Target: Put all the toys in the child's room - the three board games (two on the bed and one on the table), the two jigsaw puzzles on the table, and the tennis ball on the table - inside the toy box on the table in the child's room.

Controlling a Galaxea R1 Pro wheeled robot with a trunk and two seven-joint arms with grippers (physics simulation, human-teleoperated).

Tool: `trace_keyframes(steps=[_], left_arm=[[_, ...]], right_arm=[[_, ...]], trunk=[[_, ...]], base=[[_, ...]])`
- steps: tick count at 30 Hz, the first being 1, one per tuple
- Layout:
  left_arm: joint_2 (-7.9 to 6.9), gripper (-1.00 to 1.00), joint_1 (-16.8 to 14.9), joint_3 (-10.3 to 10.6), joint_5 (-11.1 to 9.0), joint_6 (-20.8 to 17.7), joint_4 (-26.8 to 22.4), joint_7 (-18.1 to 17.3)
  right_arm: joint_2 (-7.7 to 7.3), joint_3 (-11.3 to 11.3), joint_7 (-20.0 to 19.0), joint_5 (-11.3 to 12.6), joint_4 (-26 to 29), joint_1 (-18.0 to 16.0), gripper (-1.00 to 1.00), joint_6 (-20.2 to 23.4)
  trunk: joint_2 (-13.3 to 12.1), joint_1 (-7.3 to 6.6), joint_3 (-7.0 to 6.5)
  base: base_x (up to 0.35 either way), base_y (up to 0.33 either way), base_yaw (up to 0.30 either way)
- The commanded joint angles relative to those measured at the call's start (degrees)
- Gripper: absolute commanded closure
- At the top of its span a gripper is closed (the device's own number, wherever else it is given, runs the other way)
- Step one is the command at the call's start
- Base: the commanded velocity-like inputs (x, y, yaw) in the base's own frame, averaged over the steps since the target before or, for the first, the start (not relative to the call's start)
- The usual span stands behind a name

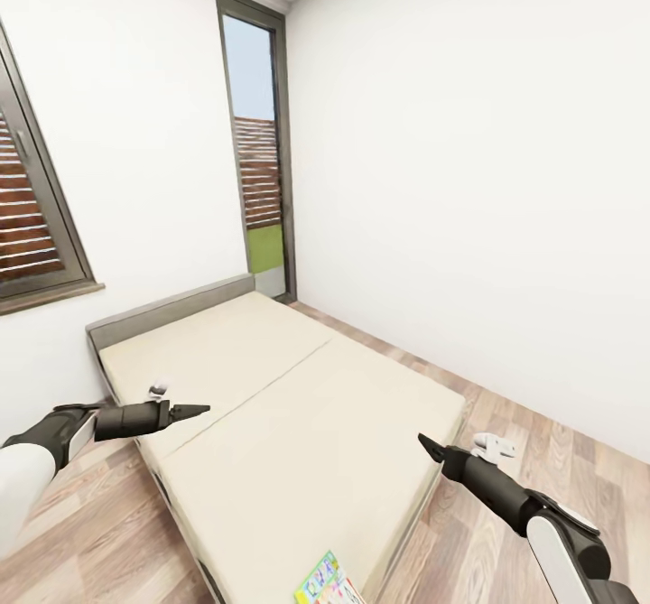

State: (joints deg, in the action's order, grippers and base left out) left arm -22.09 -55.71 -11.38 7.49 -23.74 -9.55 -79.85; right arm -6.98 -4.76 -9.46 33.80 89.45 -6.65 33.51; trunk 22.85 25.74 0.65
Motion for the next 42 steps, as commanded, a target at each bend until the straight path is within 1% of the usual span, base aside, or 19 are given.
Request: trace_keyframes(steps=[1,11,18,29,37,42], left_arm=[[0.03,-1.00,-0.03,-0.49,0.60,-0.60,-0.03,-0.28],[0.03,-1.00,-0.03,-0.47,0.65,-0.61,-0.03,-0.28],[0.03,-1.00,-0.02,-0.49,0.61,-0.61,-0.03,-0.30],[0.03,-1.00,-0.02,-0.43,0.65,-0.61,-0.03,-0.30],[0.03,-1.00,-0.02,-0.45,0.62,-0.61,-0.03,-0.30],[0.03,-1.00,-0.02,-0.46,0.65,-0.61,-0.03,-0.30]], right_arm=[[0.02,-0.09,-0.20,0.08,0.03,-0.03,-1.00,0.33],[0.04,-0.07,-0.28,0.09,0.03,-0.03,-1.00,0.33],[0.11,-0.07,-0.29,0.05,0.03,-0.03,-1.00,0.33],[0.21,-0.07,-0.29,0.04,0.03,-0.03,-1.00,0.33],[0.19,-0.07,-0.29,0.04,0.03,-0.03,-1.00,0.33],[0.14,-0.07,-0.29,0.05,0.03,-0.03,-1.00,0.33]], trunk=[[0.07,0.04,0.07],[0.07,0.04,0.07],[0.07,0.04,0.07],[0.07,0.04,0.07],[0.07,0.04,0.07],[0.07,0.04,0.07]], base=[[0.133,-0.096,0.002],[0.045,-0.044,0.001],[0.003,-0.208,0.062],[0.000,-0.082,0.253],[0.000,-0.218,0.281],[0.000,-0.084,0.283]])
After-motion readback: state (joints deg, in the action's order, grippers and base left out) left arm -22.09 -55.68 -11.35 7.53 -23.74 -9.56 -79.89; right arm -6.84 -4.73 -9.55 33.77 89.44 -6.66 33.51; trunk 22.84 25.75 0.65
